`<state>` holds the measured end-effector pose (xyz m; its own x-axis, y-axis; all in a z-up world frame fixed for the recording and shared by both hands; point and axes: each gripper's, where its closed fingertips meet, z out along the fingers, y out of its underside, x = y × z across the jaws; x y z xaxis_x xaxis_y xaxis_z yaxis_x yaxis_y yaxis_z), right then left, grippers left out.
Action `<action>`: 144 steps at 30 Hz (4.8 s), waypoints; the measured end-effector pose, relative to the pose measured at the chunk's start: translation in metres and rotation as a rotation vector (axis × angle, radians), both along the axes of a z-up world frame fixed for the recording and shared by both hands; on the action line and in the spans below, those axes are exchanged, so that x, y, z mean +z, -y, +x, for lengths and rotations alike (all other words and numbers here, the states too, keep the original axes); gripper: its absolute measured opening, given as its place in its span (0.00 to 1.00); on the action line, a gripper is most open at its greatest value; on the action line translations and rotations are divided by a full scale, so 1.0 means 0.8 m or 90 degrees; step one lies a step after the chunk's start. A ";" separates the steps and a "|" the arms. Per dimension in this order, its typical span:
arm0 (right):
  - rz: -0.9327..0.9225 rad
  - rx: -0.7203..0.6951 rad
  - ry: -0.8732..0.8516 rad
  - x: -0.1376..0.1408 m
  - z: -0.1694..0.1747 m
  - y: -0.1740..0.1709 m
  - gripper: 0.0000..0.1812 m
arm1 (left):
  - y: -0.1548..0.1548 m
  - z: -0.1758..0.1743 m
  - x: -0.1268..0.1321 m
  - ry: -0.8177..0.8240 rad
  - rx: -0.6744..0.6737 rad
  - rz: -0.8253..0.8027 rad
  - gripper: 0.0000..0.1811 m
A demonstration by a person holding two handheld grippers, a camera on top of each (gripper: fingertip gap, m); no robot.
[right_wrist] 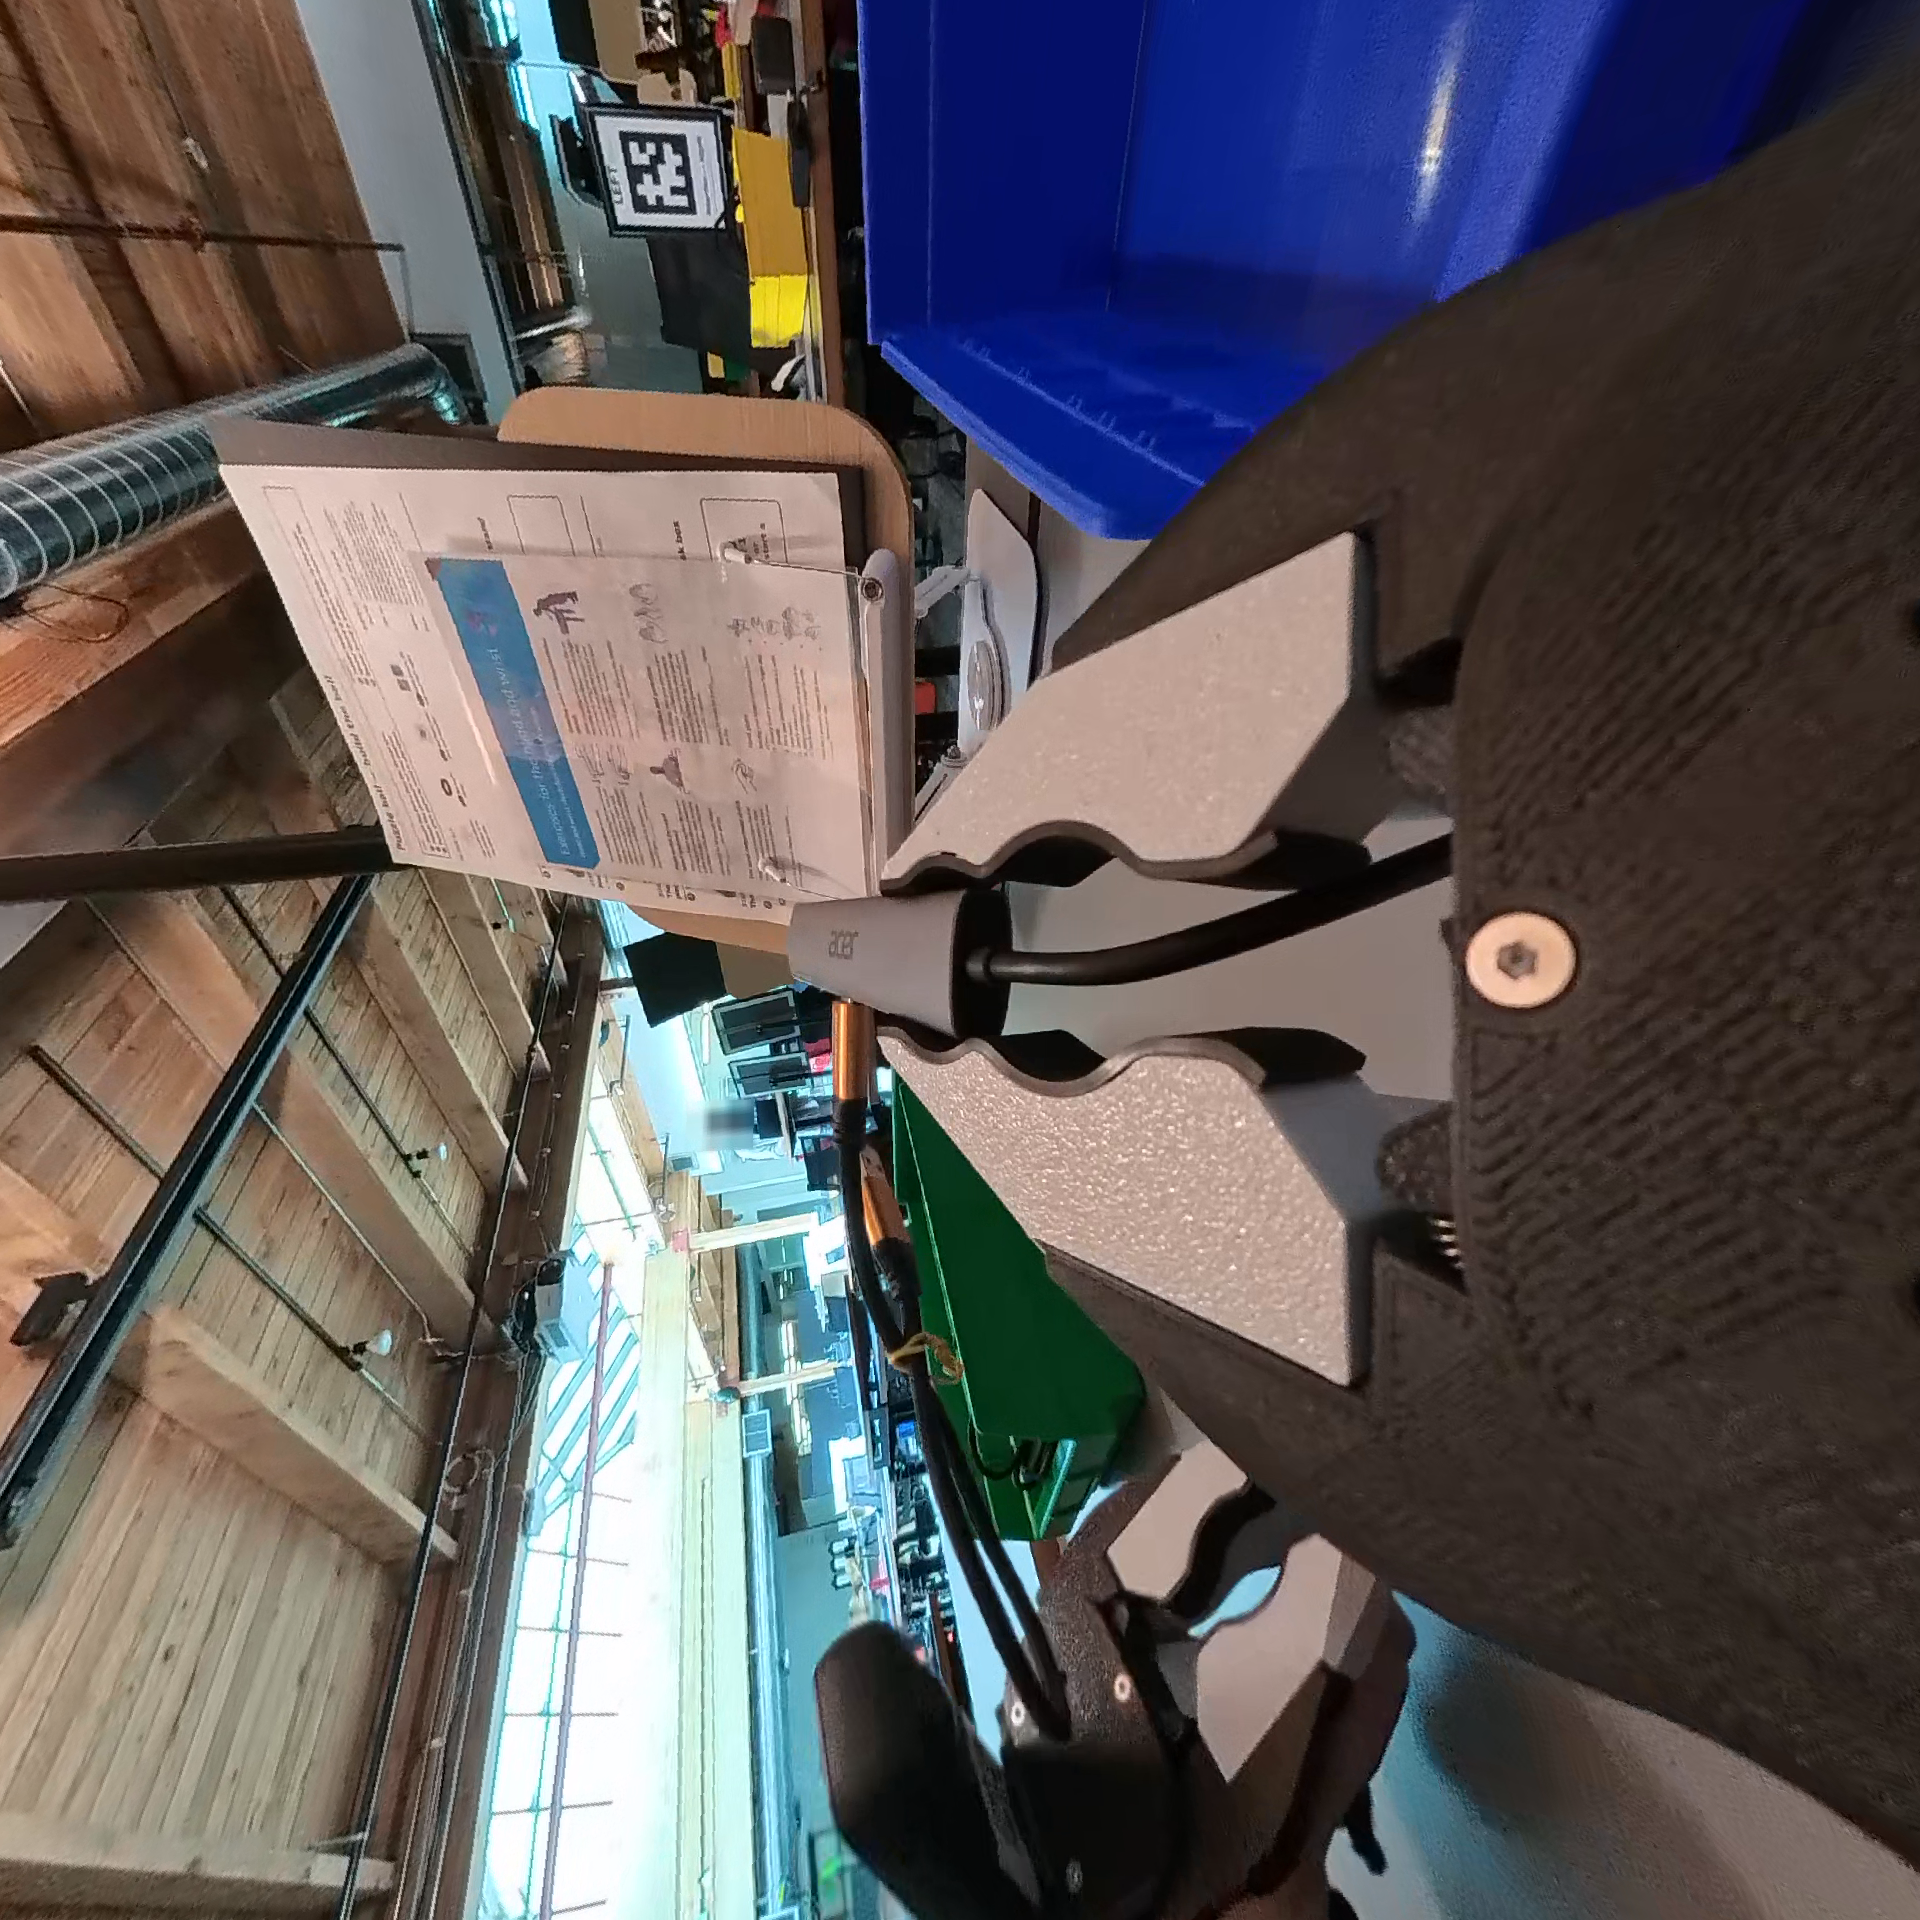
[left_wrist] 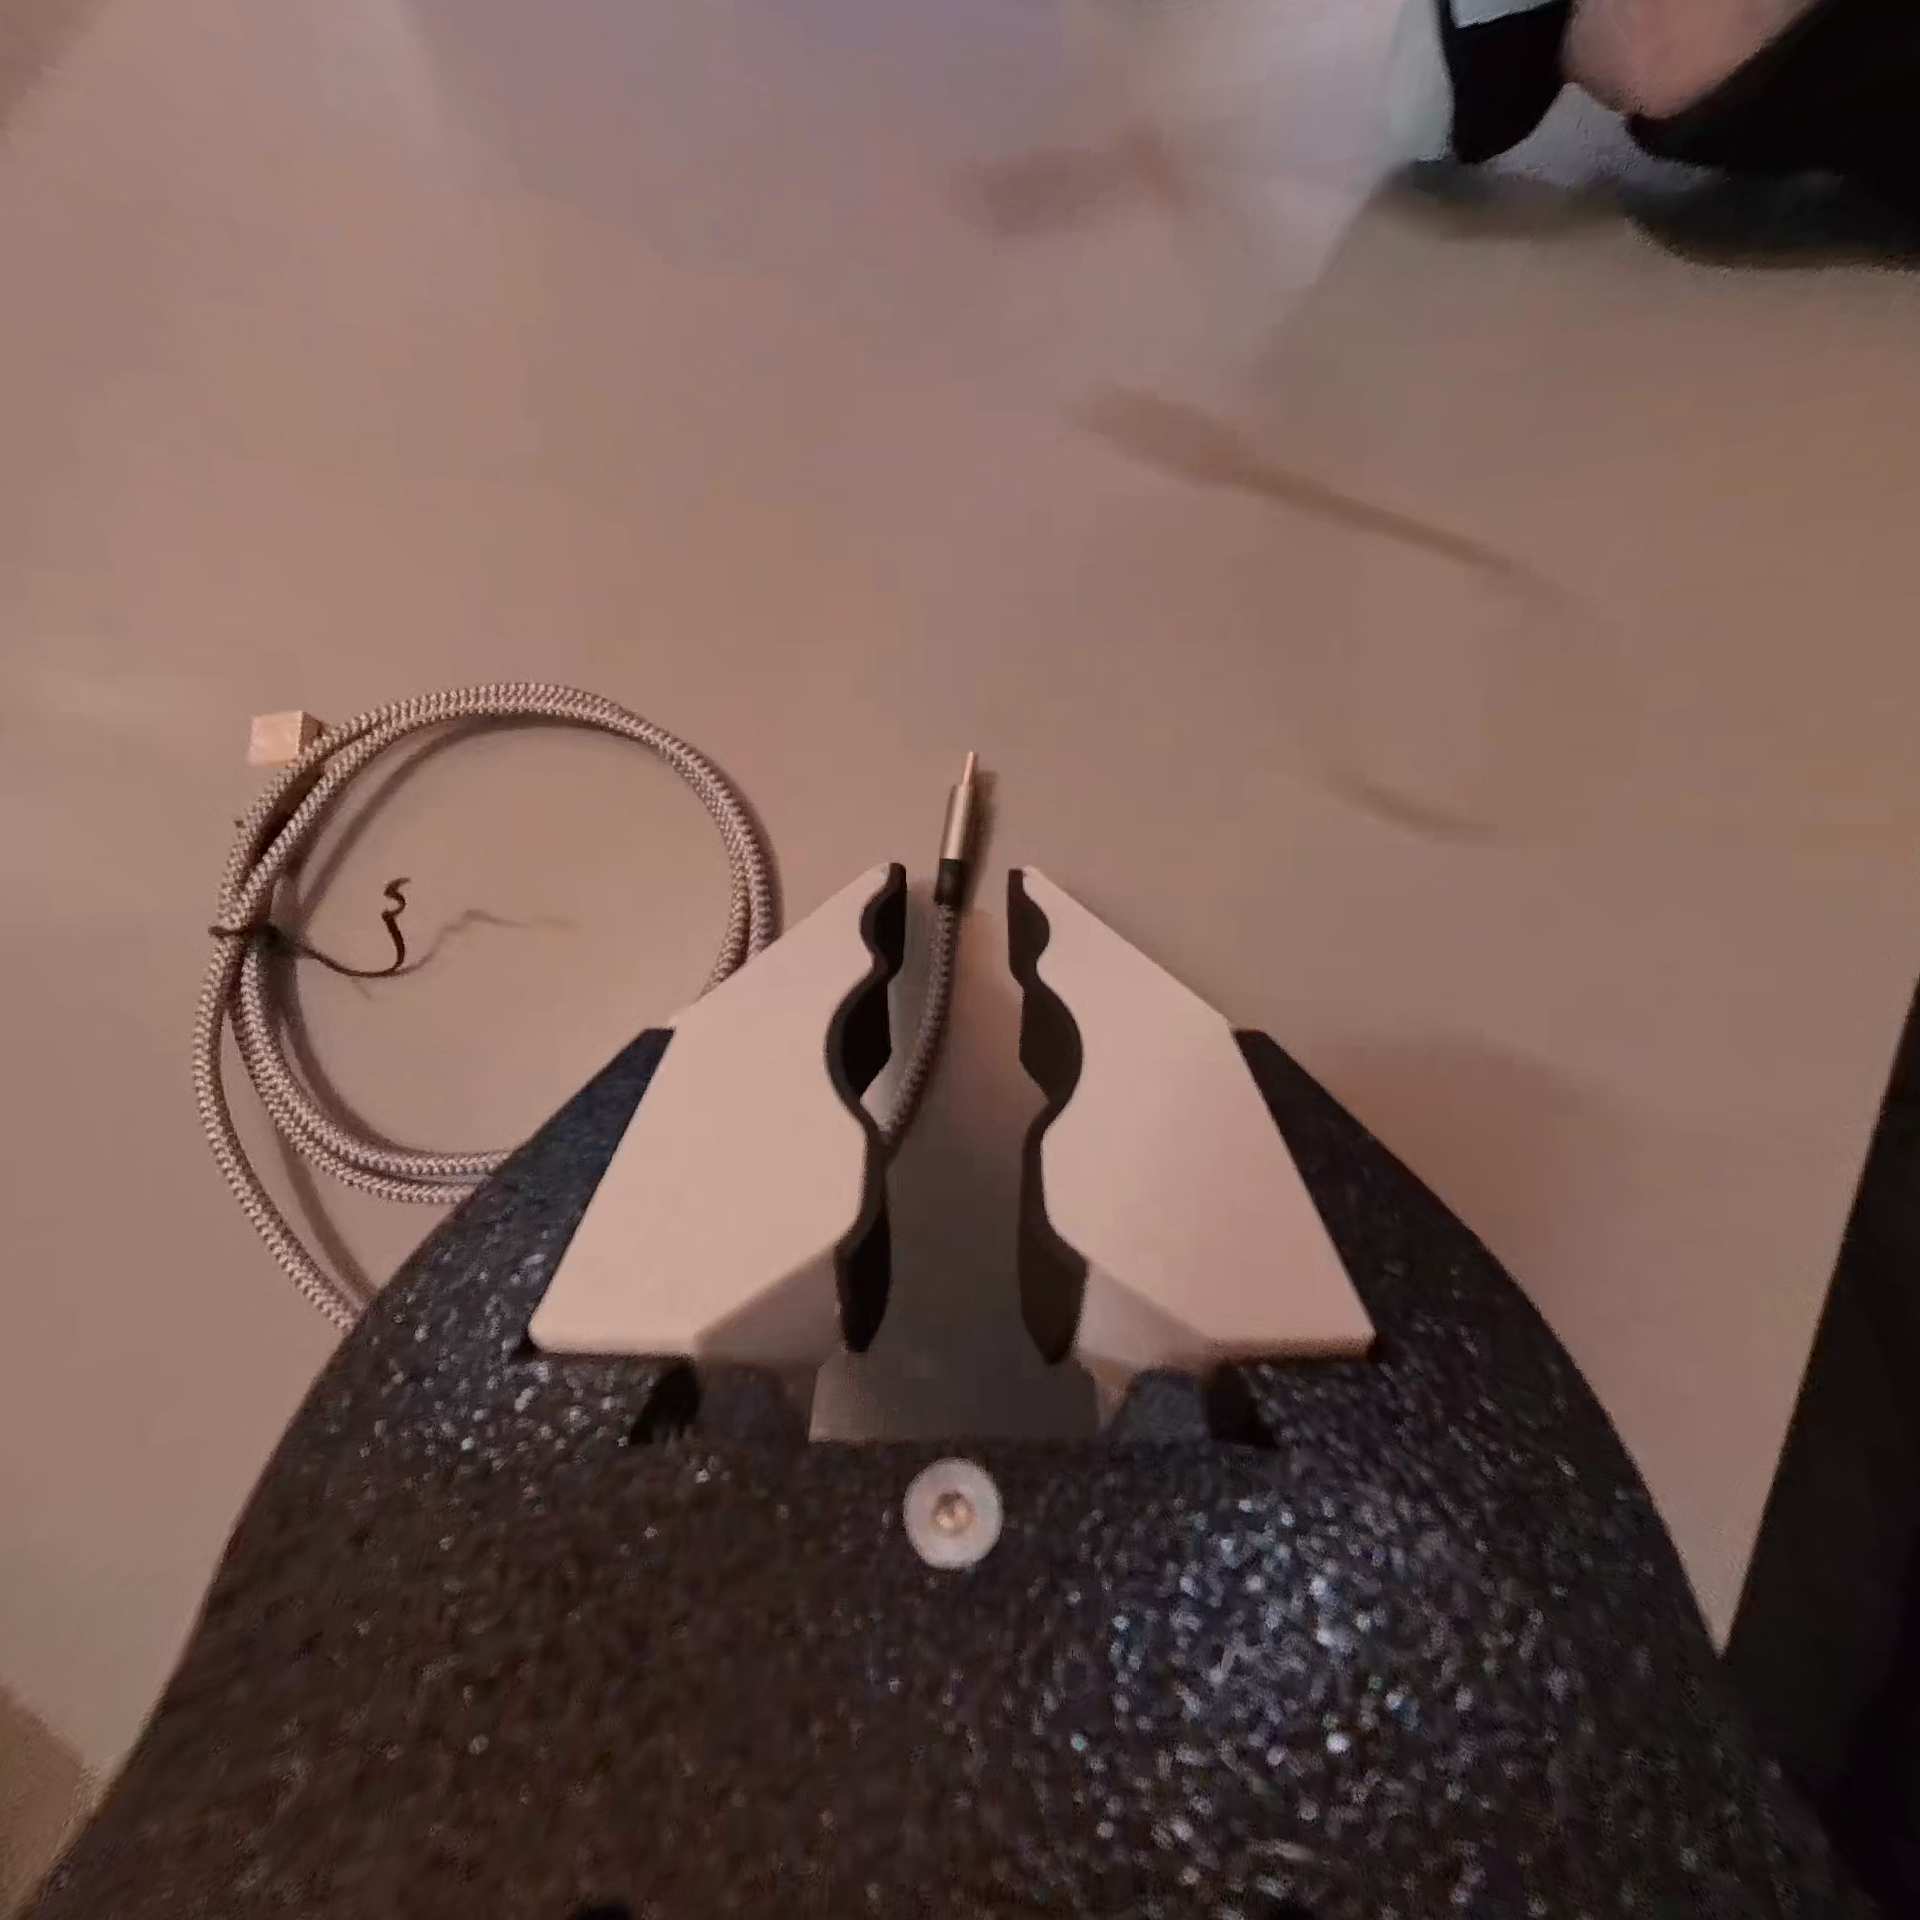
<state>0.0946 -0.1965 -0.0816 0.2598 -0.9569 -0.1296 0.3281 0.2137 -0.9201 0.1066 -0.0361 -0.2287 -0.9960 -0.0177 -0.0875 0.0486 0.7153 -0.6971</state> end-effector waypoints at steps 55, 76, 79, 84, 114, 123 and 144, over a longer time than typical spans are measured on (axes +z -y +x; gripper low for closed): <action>-0.251 0.162 0.058 -0.012 -0.017 -0.098 0.12 | 0.040 0.009 0.166 -0.855 0.075 -0.353 0.01; -0.310 0.152 0.012 -0.030 -0.009 -0.109 0.12 | 0.033 0.023 0.146 -0.750 0.129 -0.390 0.01; -0.291 0.111 -0.007 -0.029 -0.002 -0.100 0.12 | 0.039 0.035 0.147 -0.562 0.143 -0.417 0.02; -0.201 0.090 -0.018 -0.019 0.001 -0.078 0.12 | 0.040 0.052 0.174 -0.158 0.156 -0.461 0.10; -0.123 0.106 -0.019 -0.013 0.001 -0.089 0.11 | 0.063 0.046 0.170 0.099 0.213 -0.403 0.08; -0.099 0.139 -0.013 -0.011 -0.002 -0.089 0.13 | 0.064 0.044 0.176 0.137 0.211 -0.418 0.04; -0.117 0.164 -0.067 -0.023 0.003 -0.098 0.14 | 0.067 0.055 0.176 0.207 0.182 -0.347 0.04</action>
<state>0.0971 -0.1183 -0.0998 0.4902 -0.8716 0.0004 0.1868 0.1046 -0.9768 0.1508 -0.0898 -0.0877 -0.8704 -0.4014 -0.2850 0.1780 0.2831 -0.9424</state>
